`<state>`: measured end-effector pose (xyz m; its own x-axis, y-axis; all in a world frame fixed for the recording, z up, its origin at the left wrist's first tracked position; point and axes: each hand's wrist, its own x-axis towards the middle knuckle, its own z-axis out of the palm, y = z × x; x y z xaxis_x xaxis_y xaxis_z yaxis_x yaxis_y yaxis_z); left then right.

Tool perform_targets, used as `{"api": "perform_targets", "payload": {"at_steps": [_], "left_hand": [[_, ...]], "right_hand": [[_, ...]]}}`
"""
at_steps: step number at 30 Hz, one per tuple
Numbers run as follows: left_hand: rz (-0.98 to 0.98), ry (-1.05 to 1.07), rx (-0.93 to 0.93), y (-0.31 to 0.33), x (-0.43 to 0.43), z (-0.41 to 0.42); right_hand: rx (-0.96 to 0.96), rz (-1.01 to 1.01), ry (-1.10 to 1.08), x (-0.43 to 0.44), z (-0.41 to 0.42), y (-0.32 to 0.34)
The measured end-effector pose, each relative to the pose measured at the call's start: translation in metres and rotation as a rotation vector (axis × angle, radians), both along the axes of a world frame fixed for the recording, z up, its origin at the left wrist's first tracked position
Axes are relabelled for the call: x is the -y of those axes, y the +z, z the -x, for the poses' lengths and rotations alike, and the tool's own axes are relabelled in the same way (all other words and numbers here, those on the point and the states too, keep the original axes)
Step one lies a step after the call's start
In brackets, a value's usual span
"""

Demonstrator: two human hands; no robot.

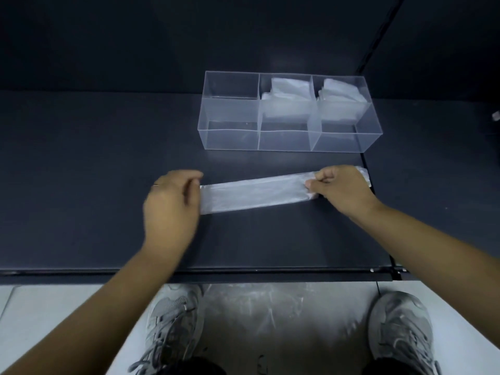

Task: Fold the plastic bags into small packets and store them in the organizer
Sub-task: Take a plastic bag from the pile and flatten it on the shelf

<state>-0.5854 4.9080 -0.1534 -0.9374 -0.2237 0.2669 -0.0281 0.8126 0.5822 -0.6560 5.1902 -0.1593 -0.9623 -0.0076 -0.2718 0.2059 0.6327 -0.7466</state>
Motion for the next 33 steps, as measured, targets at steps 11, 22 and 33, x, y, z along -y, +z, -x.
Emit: {"api": "perform_targets", "payload": {"at_steps": [11, 22, 33], "left_hand": [[0.61, -0.493, 0.436, -0.042, -0.066, -0.019], [0.595, -0.5, 0.414, -0.04, -0.067, -0.02], [0.606, -0.559, 0.447, -0.035, -0.057, -0.01]], "right_hand": [[-0.489, -0.247, 0.12, 0.025, -0.018, 0.007], [-0.316, -0.512, 0.424, -0.045, -0.015, -0.024], [-0.188, -0.541, 0.251, -0.076, 0.032, 0.006]]}}
